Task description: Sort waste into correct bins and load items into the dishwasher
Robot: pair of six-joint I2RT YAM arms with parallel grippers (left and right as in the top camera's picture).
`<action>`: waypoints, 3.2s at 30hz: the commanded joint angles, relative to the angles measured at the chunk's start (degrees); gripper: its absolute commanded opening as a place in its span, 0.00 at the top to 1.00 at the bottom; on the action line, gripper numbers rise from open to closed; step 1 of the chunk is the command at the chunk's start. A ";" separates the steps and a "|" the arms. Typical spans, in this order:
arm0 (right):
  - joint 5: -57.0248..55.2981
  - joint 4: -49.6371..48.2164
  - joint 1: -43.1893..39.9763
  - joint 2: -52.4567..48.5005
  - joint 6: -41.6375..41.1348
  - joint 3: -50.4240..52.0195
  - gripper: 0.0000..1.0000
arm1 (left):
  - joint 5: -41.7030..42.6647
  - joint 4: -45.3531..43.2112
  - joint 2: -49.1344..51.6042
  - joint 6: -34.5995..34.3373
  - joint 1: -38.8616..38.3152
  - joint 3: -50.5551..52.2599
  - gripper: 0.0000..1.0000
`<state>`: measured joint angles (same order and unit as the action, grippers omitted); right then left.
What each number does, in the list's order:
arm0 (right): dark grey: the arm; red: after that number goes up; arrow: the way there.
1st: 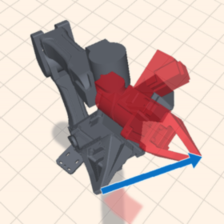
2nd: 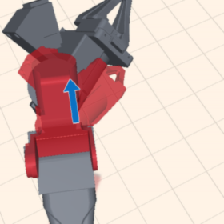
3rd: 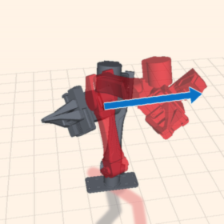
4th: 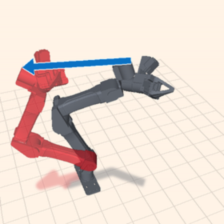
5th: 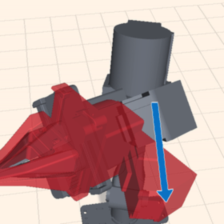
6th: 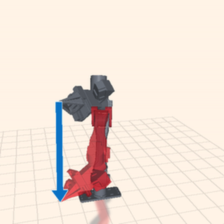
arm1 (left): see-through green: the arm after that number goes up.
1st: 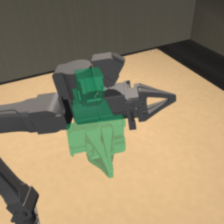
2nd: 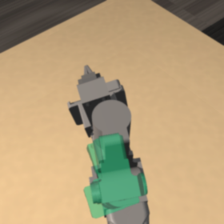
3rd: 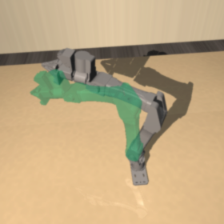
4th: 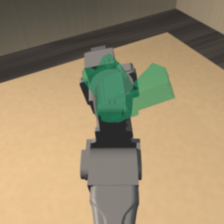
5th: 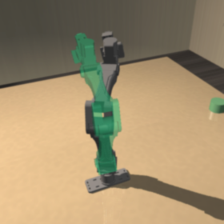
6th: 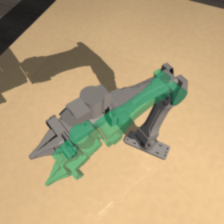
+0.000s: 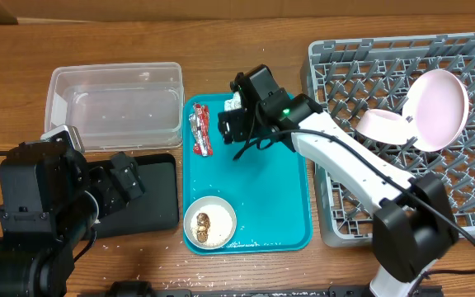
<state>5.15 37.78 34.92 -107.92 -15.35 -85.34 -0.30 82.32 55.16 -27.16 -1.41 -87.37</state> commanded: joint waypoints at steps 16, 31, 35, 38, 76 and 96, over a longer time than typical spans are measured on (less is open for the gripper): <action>8.76 16.65 -1.22 -2.05 0.31 -1.64 0.25 | -0.76 -0.02 -0.04 -1.18 -0.11 -0.85 0.00; -2.75 18.56 0.85 32.79 3.96 -1.64 0.23 | -0.15 -1.14 -0.04 -1.18 -0.11 -0.85 0.00; -2.69 19.08 1.25 43.30 4.94 -1.64 0.00 | -0.15 -1.14 -0.04 -1.18 -0.11 -0.85 0.00; -2.54 19.19 1.25 48.94 4.94 -1.64 0.00 | -0.15 -1.14 -0.02 -1.18 -0.11 -0.85 0.00; -8.85 2.89 -26.16 82.25 6.60 38.56 0.00 | -0.15 -1.11 -0.04 -1.18 -0.11 -0.85 0.00; -10.16 -29.88 -28.35 107.75 6.62 83.03 0.00 | -0.15 -1.11 -0.02 -1.18 -0.11 -0.85 0.00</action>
<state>-4.58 10.07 6.79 -0.89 -8.95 -4.86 -0.25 81.28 55.27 -27.53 -1.41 -87.48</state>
